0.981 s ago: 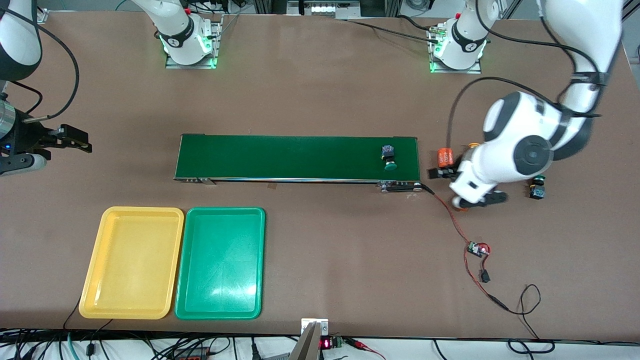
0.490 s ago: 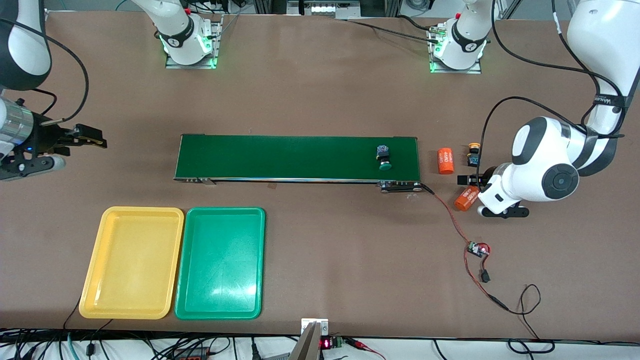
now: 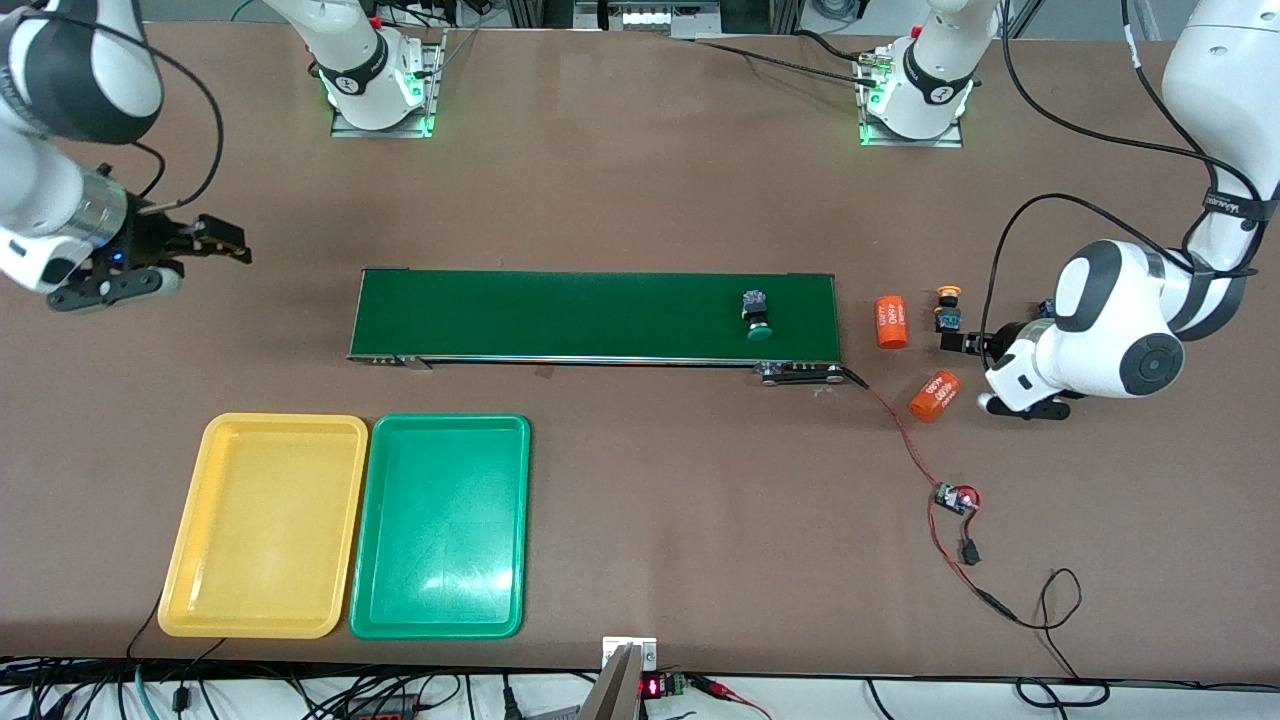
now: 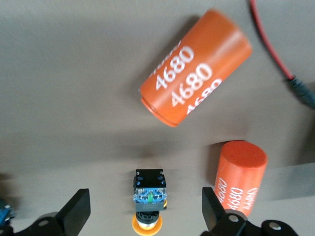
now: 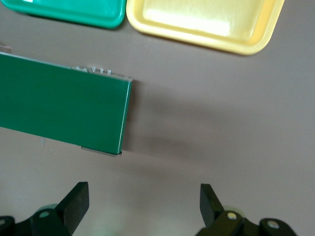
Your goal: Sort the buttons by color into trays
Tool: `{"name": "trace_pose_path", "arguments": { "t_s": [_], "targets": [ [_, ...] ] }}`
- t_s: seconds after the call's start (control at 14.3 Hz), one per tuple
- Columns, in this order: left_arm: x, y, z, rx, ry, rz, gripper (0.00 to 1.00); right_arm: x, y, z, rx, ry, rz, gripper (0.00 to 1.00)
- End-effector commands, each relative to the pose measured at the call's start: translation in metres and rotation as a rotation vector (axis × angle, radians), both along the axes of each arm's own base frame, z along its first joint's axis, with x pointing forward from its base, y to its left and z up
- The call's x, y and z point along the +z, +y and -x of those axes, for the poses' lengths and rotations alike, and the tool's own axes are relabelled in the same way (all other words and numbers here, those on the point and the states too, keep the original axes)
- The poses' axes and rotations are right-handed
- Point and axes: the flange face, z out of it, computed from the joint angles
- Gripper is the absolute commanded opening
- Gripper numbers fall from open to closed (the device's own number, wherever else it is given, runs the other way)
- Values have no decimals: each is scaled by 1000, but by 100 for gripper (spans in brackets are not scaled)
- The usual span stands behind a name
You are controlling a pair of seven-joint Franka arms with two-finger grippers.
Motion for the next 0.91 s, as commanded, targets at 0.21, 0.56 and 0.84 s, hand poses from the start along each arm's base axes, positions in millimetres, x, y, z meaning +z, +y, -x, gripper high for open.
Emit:
{"name": "trace_pose_path", "arguments": {
  "t_s": [0.21,0.56,0.84],
  "targets": [
    [-10,9,47,-25,-36,-25,100,-14,79,47,-120,-9,40,100],
    [-30,1,66,-44,-38,-2,100,-22,169,51,-152,-73,70,100],
    [-34,-1,70,-46,-26,2,86,-40,222,51,-172,-134,45,100]
  ]
}}
